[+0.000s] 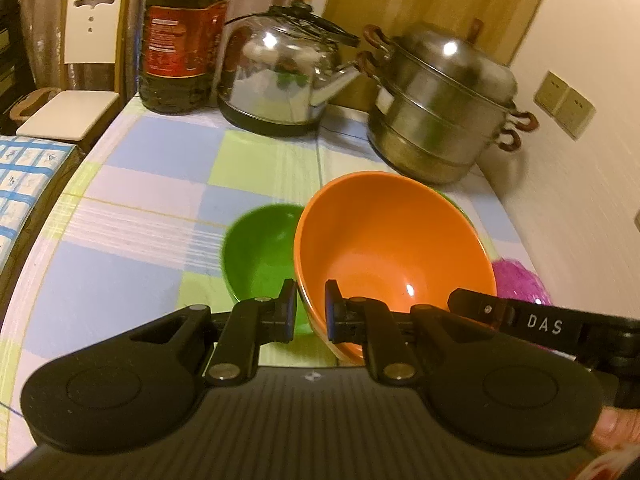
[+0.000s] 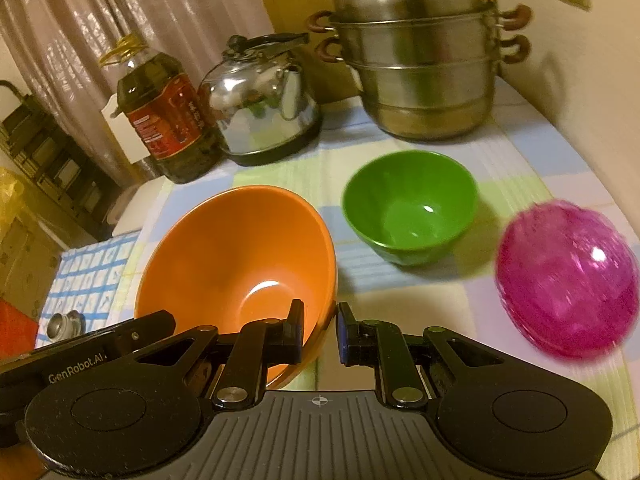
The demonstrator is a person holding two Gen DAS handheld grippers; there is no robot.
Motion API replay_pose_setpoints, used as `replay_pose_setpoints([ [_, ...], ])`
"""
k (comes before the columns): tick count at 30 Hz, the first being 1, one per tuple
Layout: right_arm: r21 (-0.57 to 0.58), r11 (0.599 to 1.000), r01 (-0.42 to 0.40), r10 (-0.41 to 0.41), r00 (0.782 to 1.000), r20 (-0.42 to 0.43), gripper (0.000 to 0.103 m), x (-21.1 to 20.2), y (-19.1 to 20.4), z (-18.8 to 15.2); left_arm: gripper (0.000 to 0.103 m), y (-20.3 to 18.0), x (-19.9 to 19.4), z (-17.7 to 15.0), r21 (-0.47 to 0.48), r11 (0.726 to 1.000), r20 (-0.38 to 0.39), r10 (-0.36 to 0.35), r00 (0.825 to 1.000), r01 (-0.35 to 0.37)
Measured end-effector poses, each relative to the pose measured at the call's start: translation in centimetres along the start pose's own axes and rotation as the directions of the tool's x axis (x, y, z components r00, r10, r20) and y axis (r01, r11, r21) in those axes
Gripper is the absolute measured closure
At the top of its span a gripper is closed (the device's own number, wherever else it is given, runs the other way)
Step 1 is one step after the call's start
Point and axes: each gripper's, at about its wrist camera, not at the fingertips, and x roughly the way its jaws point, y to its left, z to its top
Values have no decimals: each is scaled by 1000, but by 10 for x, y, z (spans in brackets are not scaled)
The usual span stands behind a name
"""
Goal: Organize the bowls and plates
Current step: 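Lift the orange bowl and carry it over the green bowl by the kettle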
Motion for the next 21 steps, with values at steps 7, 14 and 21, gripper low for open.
replay_pose_setpoints([
  [7, -26, 1000, 3, -4, 999, -41, 87, 40, 16, 12, 91, 25, 23, 13, -32, 999, -16, 20, 1000, -20],
  [14, -66, 998, 5, -10, 998, -67, 87, 71, 27, 19, 91, 43, 44, 18, -42, 998, -37, 45, 998, -47],
  [21, -83, 996, 18, -26, 995, -93, 87, 90, 30, 17, 90, 51, 58, 17, -42, 998, -56, 51, 997, -53],
])
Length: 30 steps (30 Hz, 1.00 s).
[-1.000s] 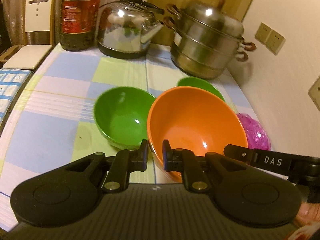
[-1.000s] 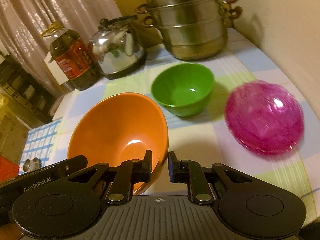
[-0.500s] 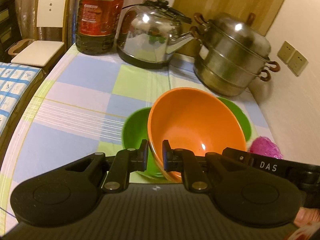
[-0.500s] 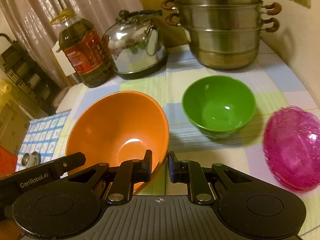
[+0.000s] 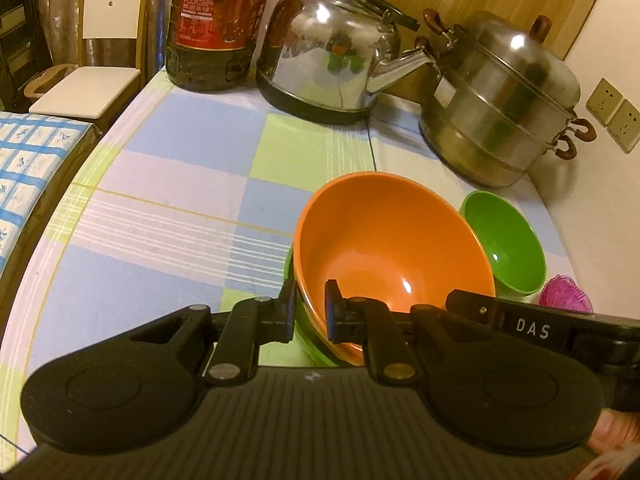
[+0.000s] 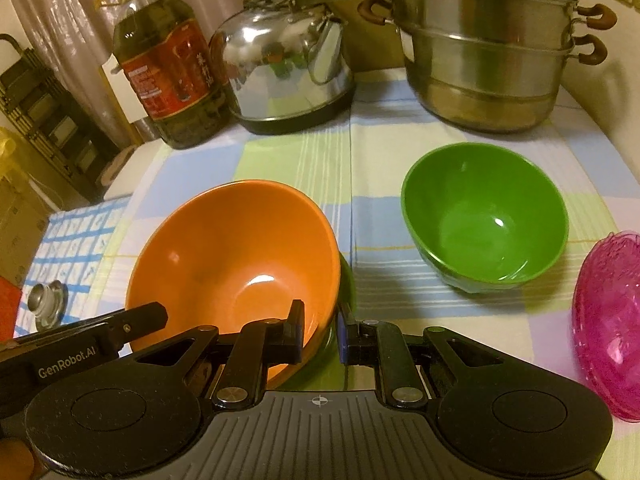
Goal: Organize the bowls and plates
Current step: 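Lift the orange bowl and carry it over the green bowl by the kettle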
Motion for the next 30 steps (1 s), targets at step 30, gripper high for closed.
replay_pose_setpoints([
  [30, 49, 998, -38, 36, 998, 51, 78, -2, -16, -12, 87, 2, -4, -12, -33, 999, 41, 11, 999, -10],
])
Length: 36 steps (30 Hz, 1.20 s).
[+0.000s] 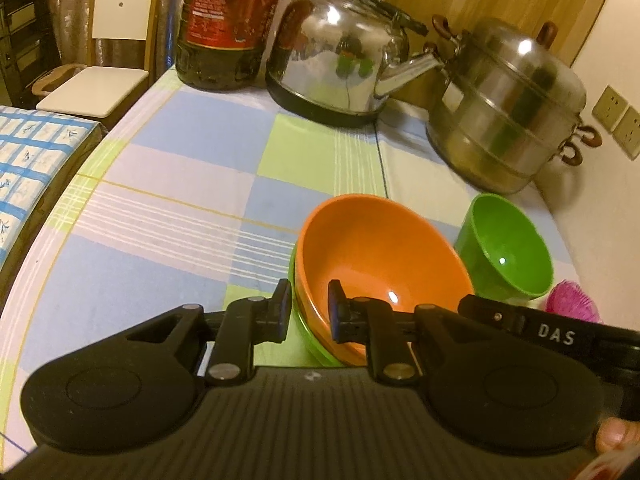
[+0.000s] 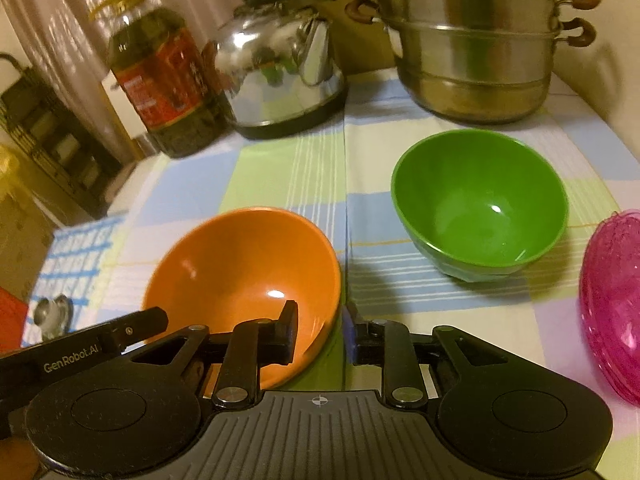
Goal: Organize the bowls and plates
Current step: 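Lift the orange bowl and carry it over the green bowl by the kettle, then lower the orange bowl into the green bowl and open both grippers, then withdraw both grippers and move them to the other green bowl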
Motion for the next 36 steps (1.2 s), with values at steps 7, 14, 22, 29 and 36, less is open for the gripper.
replay_pose_setpoints([
  [7, 39, 999, 12, -13, 1000, 20, 77, -39, -6, -16, 86, -11, -33, -19, -25, 999, 19, -29, 999, 29],
  [14, 47, 997, 63, -64, 998, 12, 76, -78, -14, -45, 84, -23, -62, -49, -36, 998, 4, -42, 999, 43],
  [22, 58, 991, 123, -124, 992, 15, 76, -123, -33, -75, 83, -42, -90, -78, -4, 998, -11, -58, 998, 58],
  [29, 59, 981, 186, -187, 982, 9, 74, -151, -49, -96, 81, -63, -101, -100, 45, 997, -34, -66, 997, 68],
  [36, 84, 974, 208, -209, 978, 8, 68, -168, -64, -108, 80, -82, -106, -114, 80, 994, -57, -76, 995, 81],
])
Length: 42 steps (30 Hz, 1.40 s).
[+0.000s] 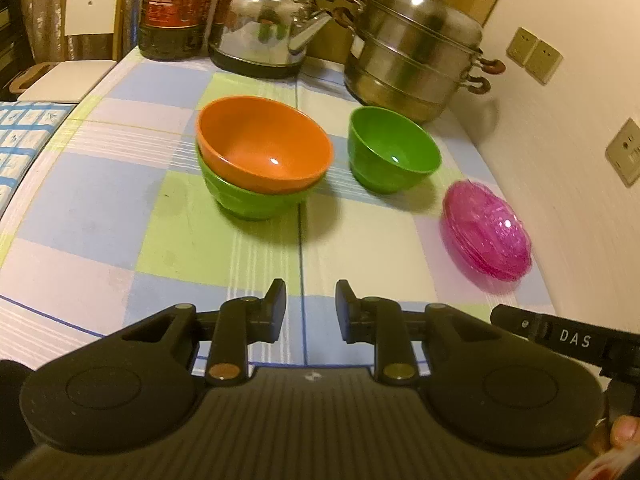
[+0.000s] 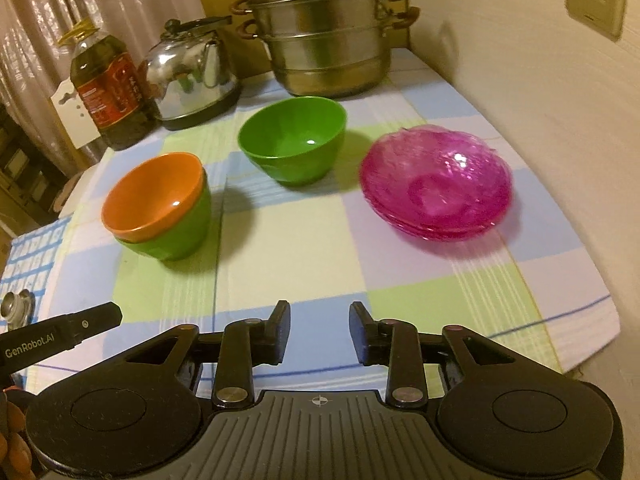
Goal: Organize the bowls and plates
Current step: 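Withdraw both grippers and move them to the other green bowl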
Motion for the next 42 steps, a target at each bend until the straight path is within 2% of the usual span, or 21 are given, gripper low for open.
replay_pose_setpoints([
  [13, 40, 999, -1, 0, 1000, 18, 66, -12, -18, -1, 75, -20, 2, 1, 37, 999, -8, -18, 1000, 19],
  [24, 81, 997, -14, 12, 1000, 21, 66, -8, -29, 7, 74, -32, 14, 13, 55, 998, -17, -24, 1000, 25],
  [42, 152, 988, -14, 6, 999, 51, 66, 7, -55, 39, 74, -65, 48, 45, 114, 991, -27, -70, 997, 72],
])
